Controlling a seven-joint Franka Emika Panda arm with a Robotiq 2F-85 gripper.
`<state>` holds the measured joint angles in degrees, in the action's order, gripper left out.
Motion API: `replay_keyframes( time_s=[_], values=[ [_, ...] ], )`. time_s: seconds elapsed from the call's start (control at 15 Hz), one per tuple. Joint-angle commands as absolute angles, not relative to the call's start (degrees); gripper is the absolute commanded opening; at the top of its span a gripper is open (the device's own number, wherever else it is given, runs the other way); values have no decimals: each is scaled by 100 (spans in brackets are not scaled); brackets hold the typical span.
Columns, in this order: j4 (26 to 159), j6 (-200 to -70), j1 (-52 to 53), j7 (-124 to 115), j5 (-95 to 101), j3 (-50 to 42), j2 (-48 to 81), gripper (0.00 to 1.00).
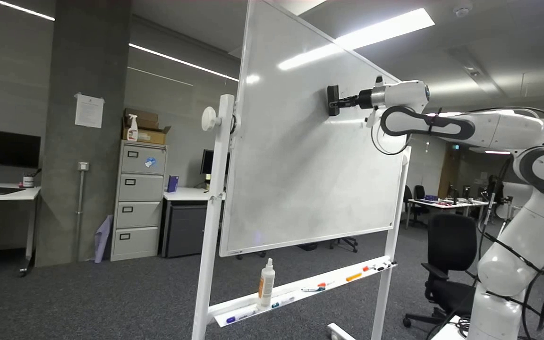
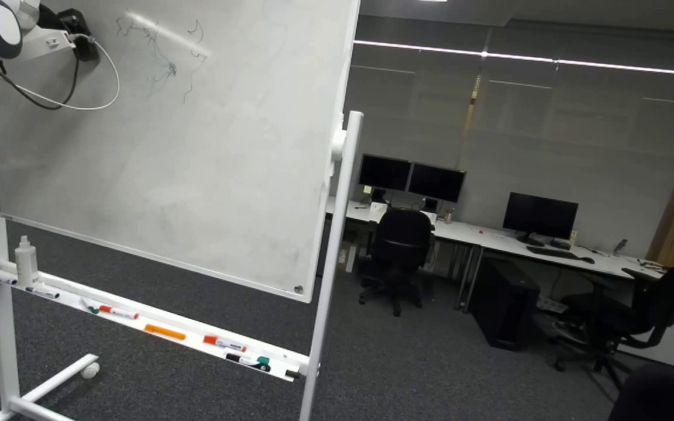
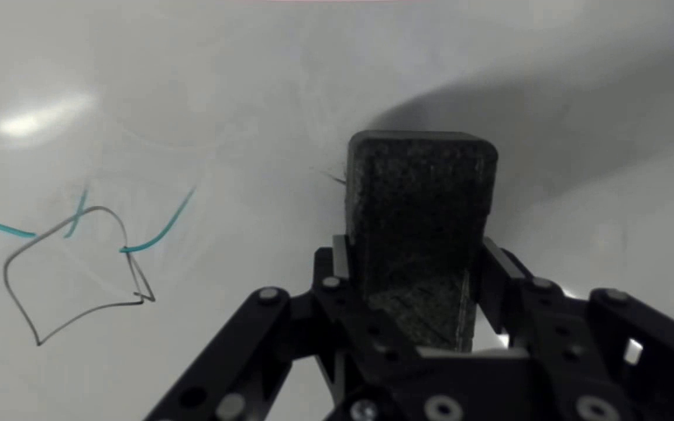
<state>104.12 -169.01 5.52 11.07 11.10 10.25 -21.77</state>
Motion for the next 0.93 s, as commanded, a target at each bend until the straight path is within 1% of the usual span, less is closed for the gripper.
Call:
replay_keyframes(
  time_s=[0.0,0.4,0.47,0.6,0.87],
  values=[
    [10377,-16882,619,1077,1159,996,-2150,55],
    [10377,-16883,678,1118,1142,934,-2155,55],
    [10342,-16939,573,1020,1150,919,-2128,30],
    [10272,-17144,-310,384,1531,1145,-2180,30],
    [10142,-17279,-1315,-370,1658,1226,-2219,30]
  ],
)
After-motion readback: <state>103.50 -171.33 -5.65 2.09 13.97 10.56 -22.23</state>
